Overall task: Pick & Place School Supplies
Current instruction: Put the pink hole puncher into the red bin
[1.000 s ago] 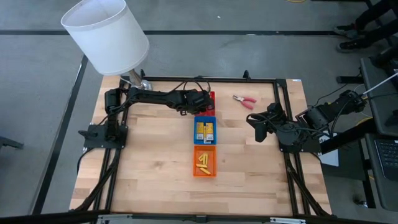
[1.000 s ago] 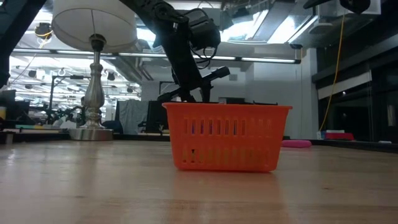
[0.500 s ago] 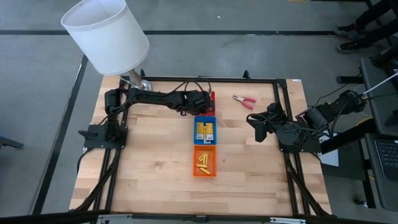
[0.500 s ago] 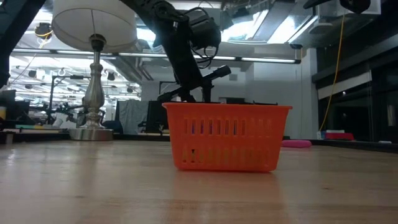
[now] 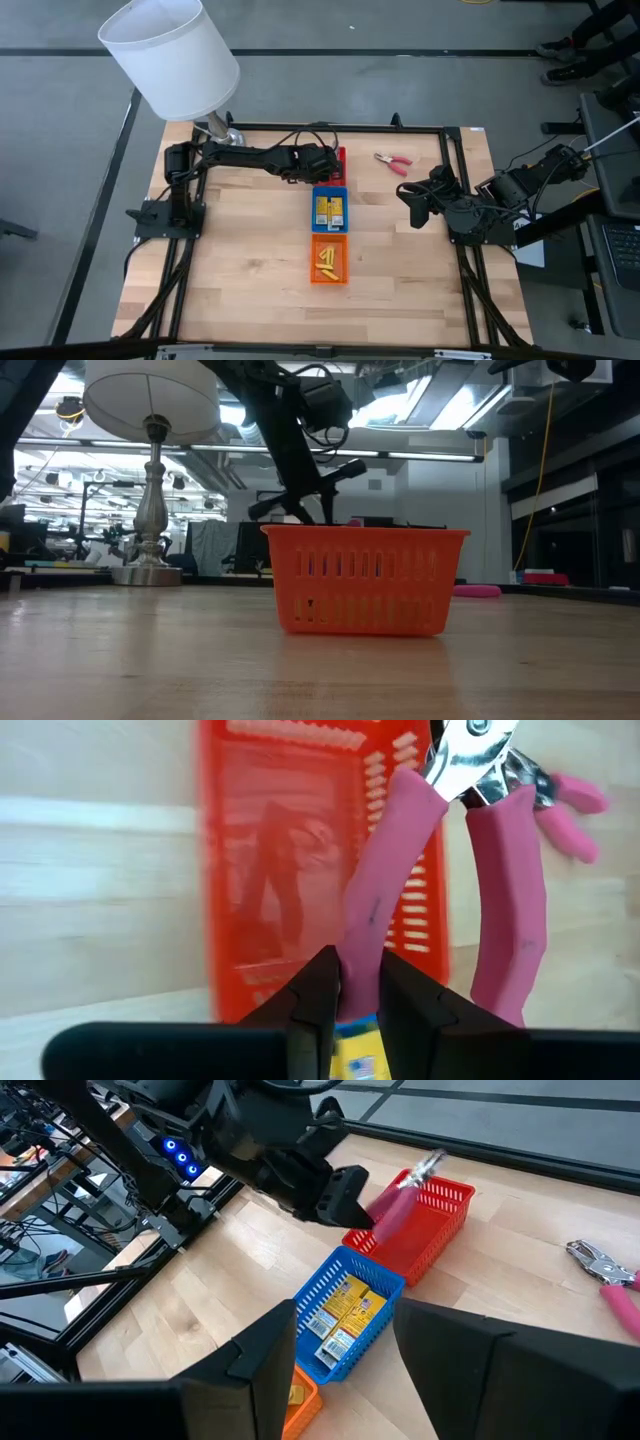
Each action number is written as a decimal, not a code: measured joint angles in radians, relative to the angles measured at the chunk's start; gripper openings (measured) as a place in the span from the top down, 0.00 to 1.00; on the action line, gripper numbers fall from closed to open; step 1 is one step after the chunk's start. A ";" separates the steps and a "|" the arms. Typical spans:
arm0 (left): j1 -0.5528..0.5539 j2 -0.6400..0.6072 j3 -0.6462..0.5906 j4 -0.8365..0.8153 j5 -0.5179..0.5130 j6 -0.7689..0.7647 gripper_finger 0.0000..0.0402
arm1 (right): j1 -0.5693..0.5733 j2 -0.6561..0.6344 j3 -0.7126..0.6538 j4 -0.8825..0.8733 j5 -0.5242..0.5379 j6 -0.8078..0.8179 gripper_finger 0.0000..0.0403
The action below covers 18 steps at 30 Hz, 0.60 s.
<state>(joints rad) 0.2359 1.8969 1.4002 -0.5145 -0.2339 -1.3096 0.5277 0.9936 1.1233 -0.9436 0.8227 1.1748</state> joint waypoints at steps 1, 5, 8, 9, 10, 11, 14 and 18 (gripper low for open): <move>0.000 -0.007 0.000 -0.021 -0.010 0.002 0.86 | 0.000 0.000 0.000 0.000 0.000 0.000 0.57; 0.008 -0.009 0.000 -0.033 -0.001 0.025 0.86 | 0.000 0.000 0.000 0.000 0.013 -0.001 0.57; 0.010 -0.001 0.000 -0.043 0.010 0.021 0.86 | 0.000 0.000 0.000 -0.001 0.022 -0.004 0.57; 0.009 0.002 0.000 -0.047 0.003 0.018 0.86 | 0.000 0.000 0.000 -0.001 0.023 -0.004 0.57; 0.008 0.003 -0.002 -0.054 -0.002 0.017 0.86 | 0.000 0.000 0.000 0.000 0.023 -0.003 0.57; 0.008 0.003 -0.002 -0.055 -0.006 0.021 0.86 | 0.000 0.000 0.000 -0.001 0.023 -0.001 0.57; 0.009 0.003 -0.001 -0.059 -0.001 0.047 0.86 | 0.000 0.000 0.000 0.000 0.023 0.003 0.57; 0.010 0.003 -0.001 -0.074 -0.001 0.054 0.86 | 0.000 0.000 0.000 0.000 0.024 0.006 0.57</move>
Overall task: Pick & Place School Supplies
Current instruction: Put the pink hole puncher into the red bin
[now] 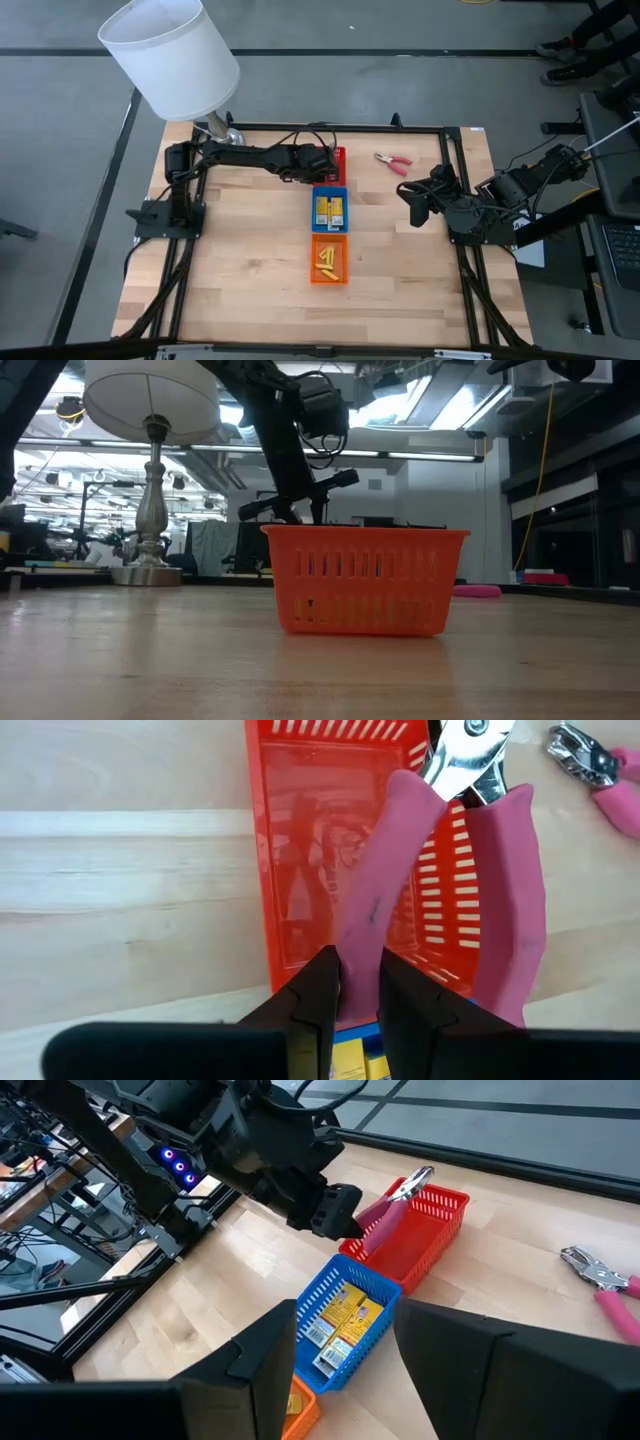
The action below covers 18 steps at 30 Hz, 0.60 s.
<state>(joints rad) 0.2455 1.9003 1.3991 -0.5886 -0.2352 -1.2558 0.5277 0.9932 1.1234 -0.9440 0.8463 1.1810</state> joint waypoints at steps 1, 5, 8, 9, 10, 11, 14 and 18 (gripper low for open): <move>0.000 0.000 0.000 0.000 0.000 0.004 0.86 | 0.000 0.000 0.000 0.000 0.000 0.000 0.57; 0.000 0.000 0.000 0.000 -0.002 0.029 0.86 | 0.000 0.000 0.000 0.000 0.003 -0.003 0.57; 0.000 0.000 0.000 0.001 -0.004 0.037 0.85 | 0.000 0.000 0.000 0.000 0.003 -0.004 0.57; 0.000 0.000 0.000 0.001 -0.006 0.039 0.85 | 0.000 0.000 0.000 0.000 0.003 -0.004 0.57; 0.000 0.000 0.000 0.002 -0.007 0.039 0.84 | 0.000 0.000 0.000 0.000 0.003 -0.004 0.57; 0.000 0.000 0.000 0.002 -0.009 0.039 0.82 | 0.000 0.000 0.000 0.000 0.003 -0.004 0.57; 0.000 0.000 0.000 0.013 -0.010 0.039 0.78 | 0.000 0.000 0.000 0.000 0.003 -0.004 0.57; 0.000 0.000 0.000 0.012 -0.015 0.039 0.74 | 0.000 0.000 0.000 0.000 0.003 -0.004 0.57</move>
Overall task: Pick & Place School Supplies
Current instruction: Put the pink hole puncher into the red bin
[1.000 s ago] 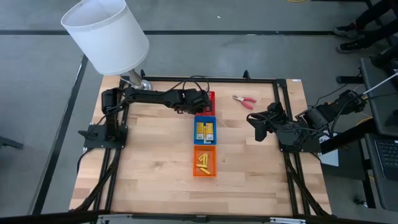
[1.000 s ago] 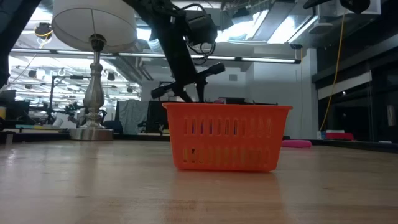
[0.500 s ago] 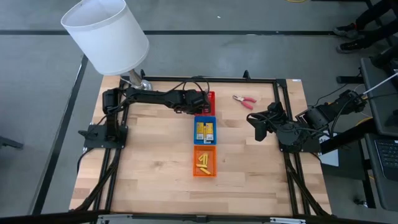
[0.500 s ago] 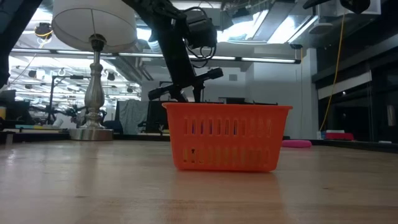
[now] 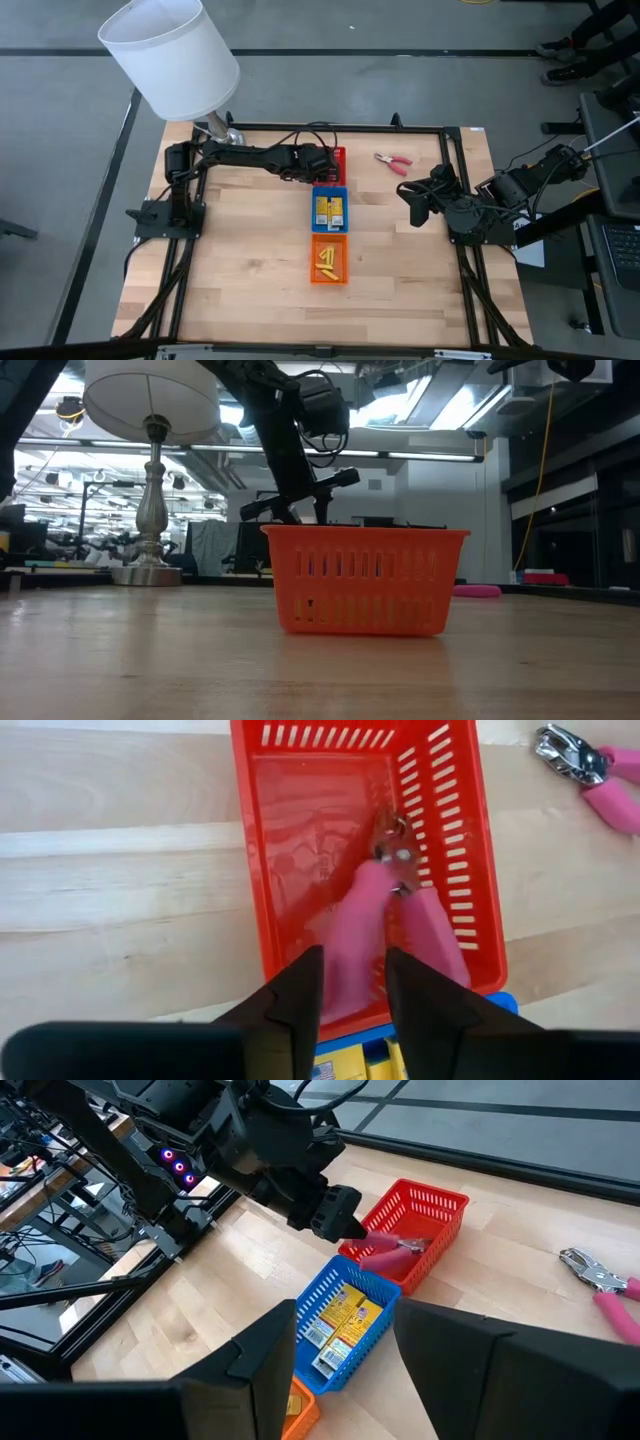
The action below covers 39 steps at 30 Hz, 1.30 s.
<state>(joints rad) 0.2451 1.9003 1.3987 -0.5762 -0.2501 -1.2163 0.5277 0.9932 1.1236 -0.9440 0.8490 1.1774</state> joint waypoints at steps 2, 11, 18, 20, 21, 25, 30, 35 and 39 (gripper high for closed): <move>0.000 0.000 0.000 0.001 -0.004 0.000 0.72 | 0.000 0.000 0.000 0.000 0.000 0.000 0.57; 0.000 0.000 0.000 0.013 -0.020 0.006 0.71 | 0.000 0.000 0.000 0.000 -0.001 0.000 0.57; -0.010 -0.002 0.000 0.040 0.036 0.044 0.71 | 0.000 0.000 0.000 0.000 -0.003 0.000 0.57; -0.017 -0.002 0.000 0.042 0.045 0.061 0.71 | 0.000 0.000 0.000 0.000 -0.003 0.000 0.57; -0.020 -0.002 0.000 0.042 0.045 0.067 0.72 | 0.000 0.000 0.000 0.000 -0.003 0.000 0.57; -0.029 -0.002 0.000 0.042 0.047 0.071 0.73 | 0.000 0.000 0.000 0.000 -0.002 -0.007 0.57; -0.029 0.009 0.000 0.045 0.051 0.071 0.75 | 0.000 0.000 0.000 0.000 0.001 -0.007 0.57; -0.022 0.032 0.000 0.090 0.062 0.077 0.76 | 0.000 0.000 0.000 0.000 0.001 -0.006 0.57; -0.011 0.048 0.000 0.095 0.063 0.073 0.76 | 0.000 0.000 0.000 0.001 0.000 -0.007 0.57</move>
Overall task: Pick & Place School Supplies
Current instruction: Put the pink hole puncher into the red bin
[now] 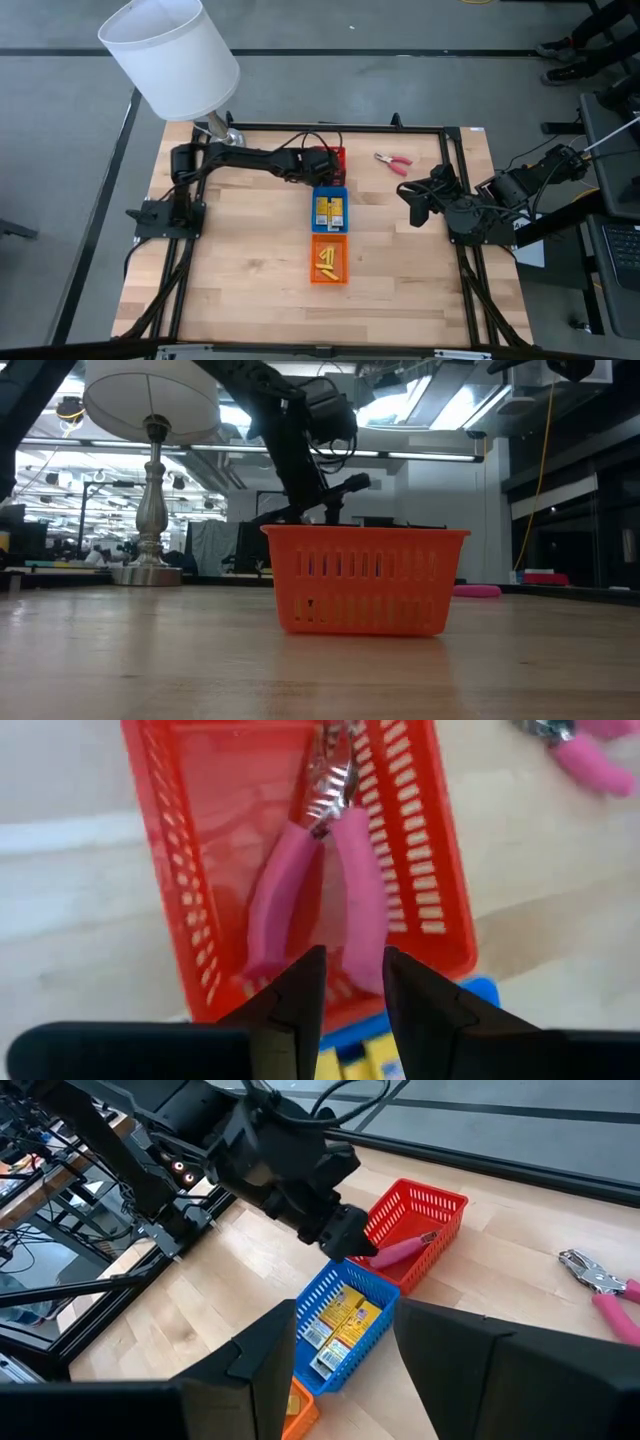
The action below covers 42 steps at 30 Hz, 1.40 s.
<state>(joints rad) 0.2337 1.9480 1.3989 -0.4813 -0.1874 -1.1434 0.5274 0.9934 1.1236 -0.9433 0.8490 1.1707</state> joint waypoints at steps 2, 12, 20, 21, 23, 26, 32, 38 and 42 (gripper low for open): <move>0.007 0.006 -0.001 -0.020 -0.008 -0.011 0.76 | 0.000 0.000 0.000 -0.001 0.000 0.000 0.57; 0.018 -0.004 0.033 0.040 -0.042 0.037 0.76 | 0.000 0.000 0.000 0.000 -0.003 0.000 0.57; -0.013 -0.081 0.170 0.022 -0.072 0.375 0.76 | -0.013 0.010 0.000 -0.058 0.049 0.005 0.57; -0.026 -0.108 0.178 0.022 -0.077 0.462 0.75 | -0.028 0.012 -0.003 -0.082 0.043 0.018 0.57; -0.063 -0.177 0.179 -0.014 -0.091 0.625 0.75 | -0.069 0.011 -0.030 -0.093 0.006 0.027 0.57; -0.145 -0.286 0.181 -0.157 -0.146 0.817 0.74 | -0.153 -0.002 -0.096 -0.087 -0.116 0.025 0.57; -0.324 -0.428 0.173 -0.418 -0.179 0.983 0.70 | -0.392 -0.034 -0.307 0.128 -0.471 -0.167 0.57; -0.389 -0.639 -0.115 -0.231 -0.204 0.874 0.70 | -0.533 -0.064 -0.488 0.506 -0.714 -0.216 0.57; -0.391 -0.847 -0.440 0.070 -0.270 0.843 0.71 | -0.508 -0.070 -0.495 0.573 -0.697 -0.213 0.57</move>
<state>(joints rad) -0.1578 1.1011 0.9592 -0.4115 -0.4570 -0.3005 0.0198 0.9237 0.6289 -0.3706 0.1515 0.9577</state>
